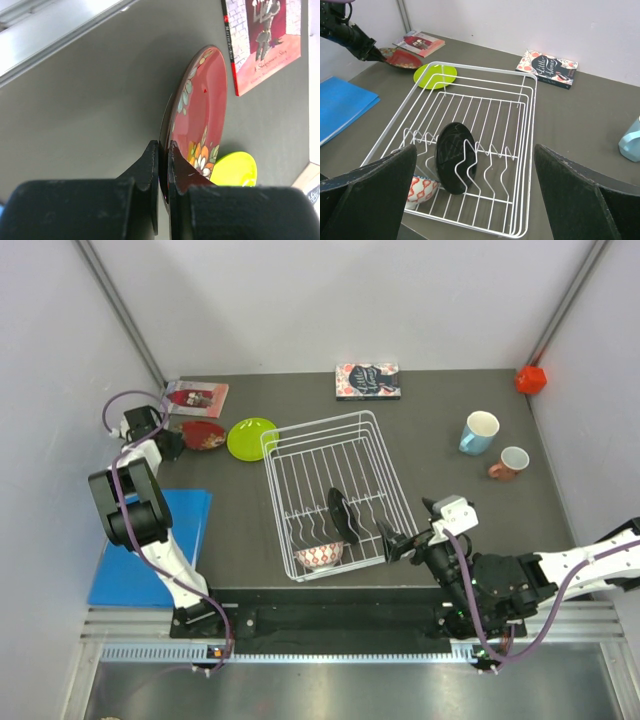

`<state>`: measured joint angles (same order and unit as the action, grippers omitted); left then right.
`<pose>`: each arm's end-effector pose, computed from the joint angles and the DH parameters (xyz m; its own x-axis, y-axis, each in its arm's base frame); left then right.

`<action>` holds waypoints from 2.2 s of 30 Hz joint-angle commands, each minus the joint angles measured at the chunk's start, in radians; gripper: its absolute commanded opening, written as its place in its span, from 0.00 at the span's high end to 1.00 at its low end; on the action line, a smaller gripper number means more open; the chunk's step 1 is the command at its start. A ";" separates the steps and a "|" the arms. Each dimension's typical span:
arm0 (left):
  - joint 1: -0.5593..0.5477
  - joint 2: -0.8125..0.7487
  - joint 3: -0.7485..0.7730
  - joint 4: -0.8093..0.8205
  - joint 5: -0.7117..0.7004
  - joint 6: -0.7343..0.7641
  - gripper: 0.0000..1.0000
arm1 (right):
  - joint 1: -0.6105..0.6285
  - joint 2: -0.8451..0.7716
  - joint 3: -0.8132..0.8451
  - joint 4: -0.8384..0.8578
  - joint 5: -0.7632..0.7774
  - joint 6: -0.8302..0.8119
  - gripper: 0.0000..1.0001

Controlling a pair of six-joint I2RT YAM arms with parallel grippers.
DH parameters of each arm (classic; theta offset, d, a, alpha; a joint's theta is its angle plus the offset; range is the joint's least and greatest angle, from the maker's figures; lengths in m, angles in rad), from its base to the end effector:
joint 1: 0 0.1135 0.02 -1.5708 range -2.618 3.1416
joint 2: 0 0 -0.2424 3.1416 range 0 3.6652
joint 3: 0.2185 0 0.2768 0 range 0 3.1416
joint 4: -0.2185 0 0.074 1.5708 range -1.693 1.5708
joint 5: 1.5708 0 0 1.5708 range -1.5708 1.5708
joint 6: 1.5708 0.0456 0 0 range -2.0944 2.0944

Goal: Unload the mixed dishes from the dish rack
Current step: Place the plate at the center of the board, then pick up the plate from the dish rack.

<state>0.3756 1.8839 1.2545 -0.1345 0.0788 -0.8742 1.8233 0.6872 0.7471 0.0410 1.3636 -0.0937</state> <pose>0.4057 0.1561 0.1509 -0.1730 -0.8901 -0.4216 -0.6943 0.4138 -0.5888 -0.0022 0.1871 0.3517 0.0163 0.0137 -0.9998 -0.4428 0.8966 0.0051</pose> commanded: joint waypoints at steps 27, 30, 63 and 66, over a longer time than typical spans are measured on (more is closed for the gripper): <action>0.040 -0.267 -0.050 -0.162 0.018 -0.038 0.15 | -0.002 0.024 0.009 -0.033 -0.047 0.048 0.00; -0.004 -0.391 -0.084 -0.143 0.036 -0.077 0.14 | -0.010 0.069 0.018 -0.035 -0.057 0.023 0.00; -0.500 -0.936 -0.296 -0.287 -0.134 0.146 0.14 | -0.639 0.776 0.434 -0.345 -0.920 0.233 0.45; -0.500 -0.928 -0.316 -0.284 -0.120 0.135 0.15 | -0.657 0.782 0.410 -0.336 -0.932 0.261 0.46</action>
<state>-0.1207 0.9581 0.9691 -0.4320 -0.0593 -0.7444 1.1942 1.4673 1.1591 -0.3183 0.4561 0.1093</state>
